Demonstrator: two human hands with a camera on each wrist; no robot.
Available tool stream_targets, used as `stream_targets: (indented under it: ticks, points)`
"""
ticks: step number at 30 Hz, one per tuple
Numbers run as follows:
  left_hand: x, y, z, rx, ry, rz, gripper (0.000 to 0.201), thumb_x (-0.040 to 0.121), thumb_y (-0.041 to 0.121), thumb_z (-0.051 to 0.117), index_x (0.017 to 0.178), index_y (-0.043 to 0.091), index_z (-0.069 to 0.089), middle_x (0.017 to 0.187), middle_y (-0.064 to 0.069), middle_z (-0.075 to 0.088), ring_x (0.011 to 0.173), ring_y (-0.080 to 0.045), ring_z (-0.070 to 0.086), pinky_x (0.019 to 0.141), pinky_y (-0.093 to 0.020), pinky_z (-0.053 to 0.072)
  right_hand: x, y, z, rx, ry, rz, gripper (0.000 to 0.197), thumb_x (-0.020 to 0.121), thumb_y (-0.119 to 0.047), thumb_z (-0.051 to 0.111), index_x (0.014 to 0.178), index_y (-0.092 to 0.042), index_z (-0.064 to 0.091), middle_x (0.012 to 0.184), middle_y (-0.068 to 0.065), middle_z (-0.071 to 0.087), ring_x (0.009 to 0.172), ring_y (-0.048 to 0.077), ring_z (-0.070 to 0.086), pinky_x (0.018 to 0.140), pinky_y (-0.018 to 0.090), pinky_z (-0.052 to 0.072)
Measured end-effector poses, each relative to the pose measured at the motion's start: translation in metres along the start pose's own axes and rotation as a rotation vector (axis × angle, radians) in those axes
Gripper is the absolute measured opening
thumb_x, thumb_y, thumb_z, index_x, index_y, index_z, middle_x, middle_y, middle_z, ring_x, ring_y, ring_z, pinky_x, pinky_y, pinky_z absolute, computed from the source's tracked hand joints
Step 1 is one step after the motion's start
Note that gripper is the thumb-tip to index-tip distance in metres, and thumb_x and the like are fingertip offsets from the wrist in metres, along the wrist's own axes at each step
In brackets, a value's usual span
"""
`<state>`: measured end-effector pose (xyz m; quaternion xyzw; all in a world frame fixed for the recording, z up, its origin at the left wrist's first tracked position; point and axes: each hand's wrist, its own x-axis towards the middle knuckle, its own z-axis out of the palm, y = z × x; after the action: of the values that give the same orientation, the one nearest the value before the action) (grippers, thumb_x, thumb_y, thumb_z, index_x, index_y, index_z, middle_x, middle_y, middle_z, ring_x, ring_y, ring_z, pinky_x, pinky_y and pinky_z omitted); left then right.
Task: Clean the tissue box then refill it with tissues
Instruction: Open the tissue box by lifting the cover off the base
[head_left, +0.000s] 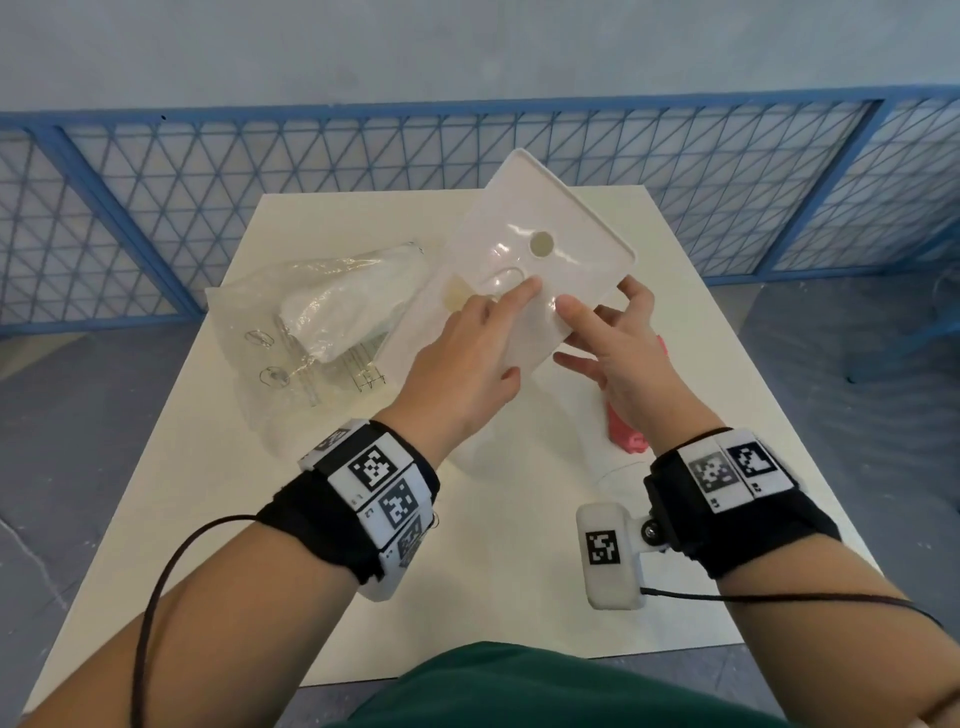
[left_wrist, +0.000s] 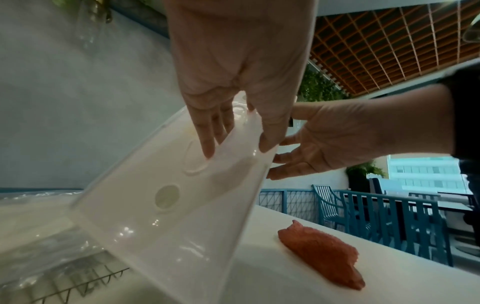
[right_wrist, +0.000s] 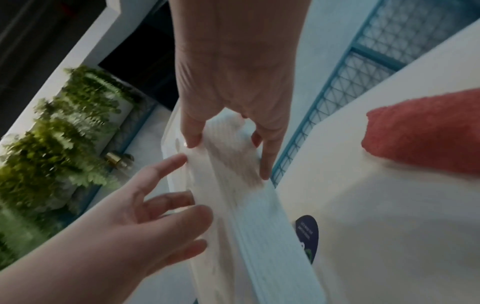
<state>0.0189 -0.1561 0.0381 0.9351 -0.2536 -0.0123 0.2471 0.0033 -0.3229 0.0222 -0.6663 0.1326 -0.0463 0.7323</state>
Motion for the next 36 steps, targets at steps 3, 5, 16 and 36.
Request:
stream_targets:
  ticks: [3, 5, 16, 36]
  points:
    - [-0.003, -0.006, -0.008, -0.12, 0.136, 0.014, 0.054, 0.091, 0.027, 0.055, 0.141, 0.032, 0.034, 0.126, 0.002, 0.051, 0.113, -0.016, 0.052, 0.087, -0.043, 0.051, 0.004, -0.003, -0.008, 0.013, 0.001, -0.026, 0.071, 0.085, -0.028, 0.07, 0.141, -0.029, 0.028, 0.127, 0.009, 0.059, 0.106, 0.022, 0.067, 0.086, 0.043, 0.057]
    - [-0.001, -0.016, -0.02, -0.211, 0.328, -0.03, 0.04, 0.093, 0.029, 0.055, 0.131, 0.024, 0.046, 0.115, 0.004, 0.054, 0.104, -0.011, 0.054, 0.086, -0.035, 0.051, 0.005, -0.004, -0.016, 0.017, -0.041, -0.026, 0.061, 0.088, -0.024, 0.066, 0.141, -0.025, 0.036, 0.12, 0.005, 0.065, 0.102, 0.021, 0.069, 0.084, 0.041, 0.057]
    - [-0.009, -0.056, -0.032, -0.626, -0.242, -0.365, 0.09, 0.066, 0.054, 0.075, 0.141, 0.027, 0.032, 0.121, 0.019, 0.053, 0.102, 0.002, 0.056, 0.085, -0.027, 0.049, 0.005, -0.006, -0.018, 0.132, -0.032, 0.007, 0.042, 0.092, -0.031, 0.058, 0.131, -0.023, 0.049, 0.115, -0.001, 0.066, 0.098, 0.022, 0.065, 0.085, 0.04, 0.056]
    - [-0.001, -0.044, -0.016, -0.729, -0.051, -0.328, 0.082, 0.057, 0.076, 0.064, 0.114, 0.038, 0.02, 0.137, -0.001, 0.041, 0.122, -0.018, 0.05, 0.1, -0.044, 0.046, -0.013, -0.023, 0.024, -0.222, -0.274, 0.016, 0.043, 0.093, -0.01, 0.053, 0.135, -0.013, 0.044, 0.114, 0.015, 0.066, 0.101, 0.022, 0.067, 0.089, 0.035, 0.056]
